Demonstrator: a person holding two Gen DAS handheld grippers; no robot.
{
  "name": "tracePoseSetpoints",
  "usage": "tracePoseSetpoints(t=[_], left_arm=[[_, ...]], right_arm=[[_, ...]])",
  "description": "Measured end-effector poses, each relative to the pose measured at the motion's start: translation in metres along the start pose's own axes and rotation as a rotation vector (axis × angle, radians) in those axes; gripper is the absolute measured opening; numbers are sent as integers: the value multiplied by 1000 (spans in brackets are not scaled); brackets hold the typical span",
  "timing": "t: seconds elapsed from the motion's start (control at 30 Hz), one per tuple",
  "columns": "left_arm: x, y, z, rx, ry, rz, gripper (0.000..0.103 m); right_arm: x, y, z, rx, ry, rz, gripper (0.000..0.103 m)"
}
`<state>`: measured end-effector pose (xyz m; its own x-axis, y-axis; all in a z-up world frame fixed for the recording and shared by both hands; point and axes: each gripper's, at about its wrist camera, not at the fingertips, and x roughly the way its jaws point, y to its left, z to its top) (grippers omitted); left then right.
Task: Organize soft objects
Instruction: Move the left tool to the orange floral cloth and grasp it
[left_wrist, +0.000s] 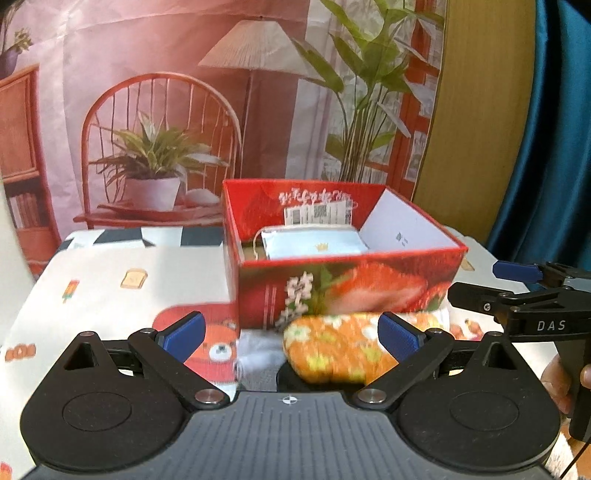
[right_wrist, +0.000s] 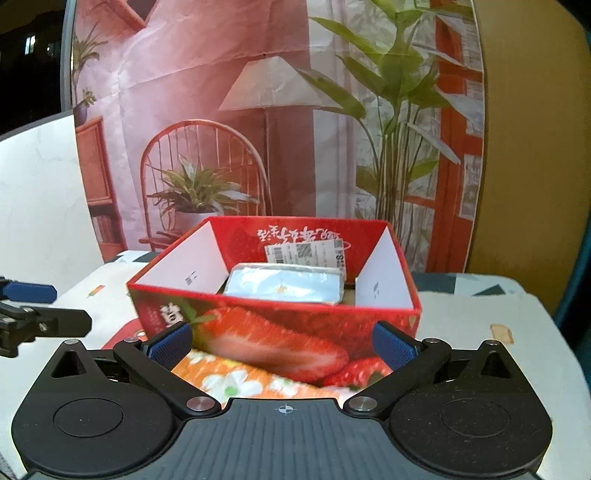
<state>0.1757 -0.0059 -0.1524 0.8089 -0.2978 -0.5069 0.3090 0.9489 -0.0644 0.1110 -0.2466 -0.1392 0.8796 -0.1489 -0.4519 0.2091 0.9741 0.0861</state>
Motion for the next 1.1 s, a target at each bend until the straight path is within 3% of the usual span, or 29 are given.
tracePoseSetpoints(t=[0.47, 0.57, 0.8, 1.1], left_arm=[[-5, -4, -49, -41, 86, -75, 98], [-1, -5, -48, -49, 86, -91, 96], [19, -4, -36, -69, 93, -77, 79], [64, 5, -19, -125, 153, -81, 78]], right_arm=[[-26, 18, -67, -31, 53, -12, 102], [-24, 19, -72, -24, 68, -3, 100], [-7, 5, -69, 5, 86, 7, 87], [26, 0, -73, -13, 140, 34, 77]])
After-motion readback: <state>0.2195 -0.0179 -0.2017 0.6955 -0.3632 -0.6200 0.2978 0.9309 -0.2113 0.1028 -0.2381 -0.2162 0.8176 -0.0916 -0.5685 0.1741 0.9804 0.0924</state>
